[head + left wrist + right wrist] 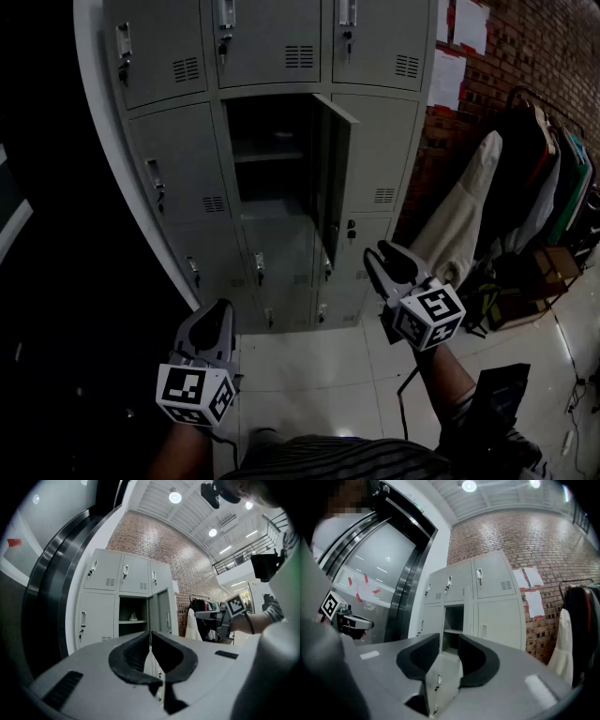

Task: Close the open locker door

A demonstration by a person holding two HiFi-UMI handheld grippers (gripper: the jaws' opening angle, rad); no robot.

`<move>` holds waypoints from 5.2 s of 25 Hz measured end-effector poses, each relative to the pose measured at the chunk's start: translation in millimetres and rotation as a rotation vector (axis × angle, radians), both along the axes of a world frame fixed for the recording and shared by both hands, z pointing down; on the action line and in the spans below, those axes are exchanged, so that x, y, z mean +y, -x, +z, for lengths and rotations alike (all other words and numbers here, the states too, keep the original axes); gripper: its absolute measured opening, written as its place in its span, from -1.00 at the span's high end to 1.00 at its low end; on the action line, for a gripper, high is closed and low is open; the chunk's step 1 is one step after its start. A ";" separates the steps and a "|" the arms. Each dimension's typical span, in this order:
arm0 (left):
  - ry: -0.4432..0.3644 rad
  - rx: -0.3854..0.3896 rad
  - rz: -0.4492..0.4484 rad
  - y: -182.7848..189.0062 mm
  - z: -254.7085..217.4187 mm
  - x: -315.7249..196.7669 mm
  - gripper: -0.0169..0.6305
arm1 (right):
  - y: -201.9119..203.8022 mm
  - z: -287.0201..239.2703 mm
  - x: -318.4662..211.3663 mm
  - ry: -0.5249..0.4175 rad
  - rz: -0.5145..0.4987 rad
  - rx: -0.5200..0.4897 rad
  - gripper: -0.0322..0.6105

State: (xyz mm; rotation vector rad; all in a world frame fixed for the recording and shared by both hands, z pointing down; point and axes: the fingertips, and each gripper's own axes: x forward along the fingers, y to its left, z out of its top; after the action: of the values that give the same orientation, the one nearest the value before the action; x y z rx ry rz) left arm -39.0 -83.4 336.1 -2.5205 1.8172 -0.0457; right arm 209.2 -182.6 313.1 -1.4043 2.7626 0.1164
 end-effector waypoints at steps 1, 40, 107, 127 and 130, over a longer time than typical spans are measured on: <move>0.000 0.002 0.007 0.8 0.6 -8.9 0.92 | 1.1 2.1 -13.0 -0.001 0.001 0.008 0.52; -0.043 0.045 0.226 121.6 -5.5 -273.6 0.92 | 211.0 30.4 -178.1 0.023 -0.012 0.055 0.45; 0.046 0.134 0.069 30.2 21.8 -66.2 0.92 | 95.3 22.4 28.1 0.035 0.055 0.069 0.34; 0.066 0.093 0.029 32.0 14.2 57.9 0.92 | 91.2 22.9 137.7 0.100 0.099 -0.037 0.90; 0.065 0.099 0.031 40.2 15.4 62.2 0.92 | 105.8 21.3 141.5 0.098 0.092 -0.023 0.90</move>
State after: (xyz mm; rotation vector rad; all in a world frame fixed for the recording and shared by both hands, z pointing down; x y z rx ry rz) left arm -79.2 -21.1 351.5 -2.6395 1.8398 0.0211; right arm 103.4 -41.1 334.4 -1.5460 2.7196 -0.0325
